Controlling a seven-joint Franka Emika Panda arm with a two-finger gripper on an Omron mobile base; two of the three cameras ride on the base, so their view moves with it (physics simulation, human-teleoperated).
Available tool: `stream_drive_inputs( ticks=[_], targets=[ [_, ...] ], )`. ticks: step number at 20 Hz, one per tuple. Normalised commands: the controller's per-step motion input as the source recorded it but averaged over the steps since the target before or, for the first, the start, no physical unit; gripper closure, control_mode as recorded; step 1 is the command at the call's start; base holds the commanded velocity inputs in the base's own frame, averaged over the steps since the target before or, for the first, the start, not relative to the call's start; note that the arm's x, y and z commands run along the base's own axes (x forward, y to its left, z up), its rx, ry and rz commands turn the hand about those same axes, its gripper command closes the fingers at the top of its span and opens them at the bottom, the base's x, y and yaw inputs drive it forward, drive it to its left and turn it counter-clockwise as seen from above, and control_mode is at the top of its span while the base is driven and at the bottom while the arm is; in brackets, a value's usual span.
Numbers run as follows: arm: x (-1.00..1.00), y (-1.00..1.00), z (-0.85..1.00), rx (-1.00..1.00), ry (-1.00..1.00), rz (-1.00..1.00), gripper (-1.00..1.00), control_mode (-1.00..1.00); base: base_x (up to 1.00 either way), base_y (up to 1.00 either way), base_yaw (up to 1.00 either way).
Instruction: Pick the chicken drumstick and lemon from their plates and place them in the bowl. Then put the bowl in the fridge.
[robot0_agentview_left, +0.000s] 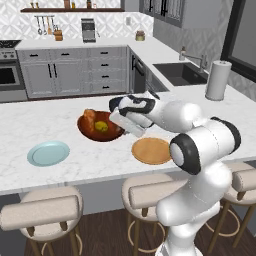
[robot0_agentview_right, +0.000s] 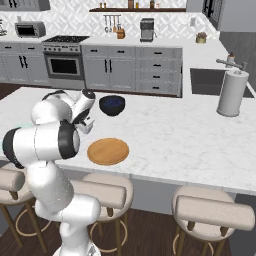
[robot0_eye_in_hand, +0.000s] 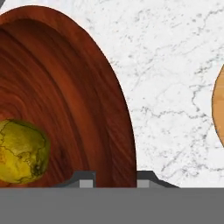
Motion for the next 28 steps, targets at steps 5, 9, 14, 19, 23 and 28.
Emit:
stream_drive_inputs(
  ticks=[5,9,14,19,23,28],
  targets=[
    [-1.0,-0.83,0.83,0.05,0.05,0.0,1.0,-1.0,0.0,0.0,0.0],
    [-1.0,-0.98,0.68,0.05,0.06,0.0,1.0,-1.0,0.0,0.0,0.0],
    [-1.0,-0.86,0.39,0.02,0.13,0.0,1.0,-1.0,0.0,0.0,0.0],
    [-0.93,-0.96,0.16,0.0,0.14,0.0,1.0,-1.0,0.0,0.0,0.0],
    [-0.92,-0.74,0.0,-0.03,0.07,0.0,1.0,-1.0,0.0,0.0,0.0],
    [-0.76,-0.2,0.0,-0.12,0.12,0.0,1.0,-1.0,0.0,0.0,0.0]
  ],
)
